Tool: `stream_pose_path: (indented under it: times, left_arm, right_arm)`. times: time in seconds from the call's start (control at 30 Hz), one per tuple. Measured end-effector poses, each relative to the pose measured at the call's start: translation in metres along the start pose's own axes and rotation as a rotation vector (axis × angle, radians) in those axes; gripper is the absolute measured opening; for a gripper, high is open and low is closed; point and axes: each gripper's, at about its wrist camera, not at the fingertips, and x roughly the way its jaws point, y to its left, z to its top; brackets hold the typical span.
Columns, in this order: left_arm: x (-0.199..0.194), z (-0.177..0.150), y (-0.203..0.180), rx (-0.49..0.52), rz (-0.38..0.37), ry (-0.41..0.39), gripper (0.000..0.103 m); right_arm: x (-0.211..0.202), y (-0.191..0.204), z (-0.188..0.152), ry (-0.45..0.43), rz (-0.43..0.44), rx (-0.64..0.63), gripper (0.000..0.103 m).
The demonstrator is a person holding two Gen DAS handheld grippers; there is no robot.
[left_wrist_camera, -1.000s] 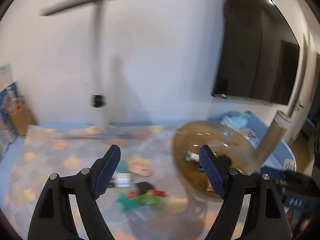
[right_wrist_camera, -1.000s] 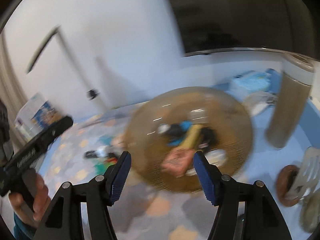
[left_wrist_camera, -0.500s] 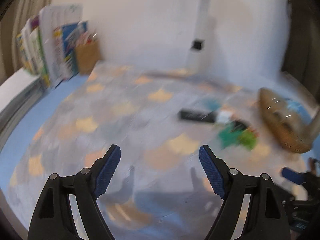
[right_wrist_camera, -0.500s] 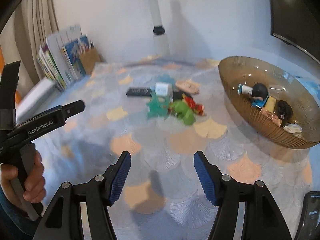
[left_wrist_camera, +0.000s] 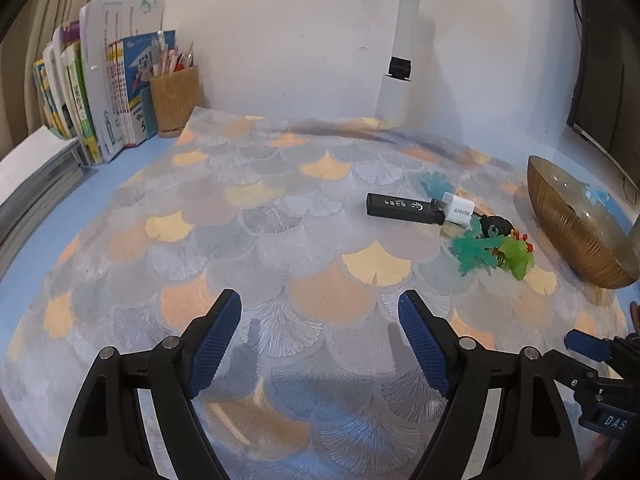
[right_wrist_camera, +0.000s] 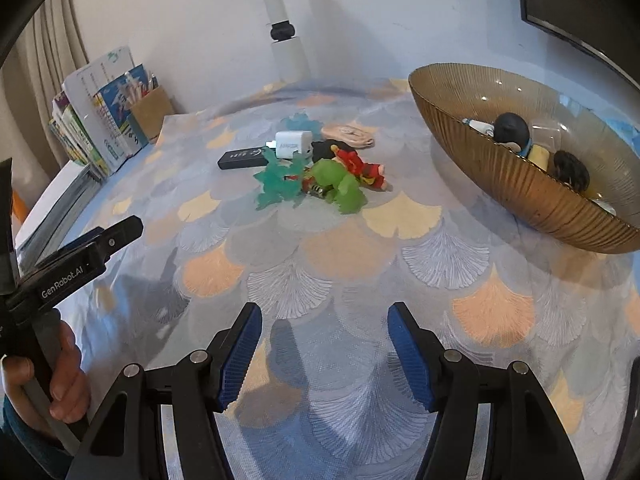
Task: Organize rigid objects
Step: 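Move both tools back toward the pile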
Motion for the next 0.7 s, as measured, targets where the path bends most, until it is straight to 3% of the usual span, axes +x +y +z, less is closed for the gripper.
stream_pose_path:
  times: [0.37, 0.5, 0.7]
  left_arm:
    - [0.005, 0.000, -0.009, 0.048, 0.001, 0.036, 0.080]
    - [0.005, 0.016, -0.025, 0.104, -0.128, 0.090, 0.079]
    - [0.023, 0.056, -0.071, 0.213, -0.307, 0.138, 0.077]
  right_arm:
    - [0.002, -0.001, 0.003, 0.006, -0.002, -0.005, 0.065]
    - [-0.007, -0.008, 0.010, -0.007, 0.017, 0.041, 0.065]
    - [-0.007, -0.010, 0.055, 0.000, 0.075, 0.073, 0.064]
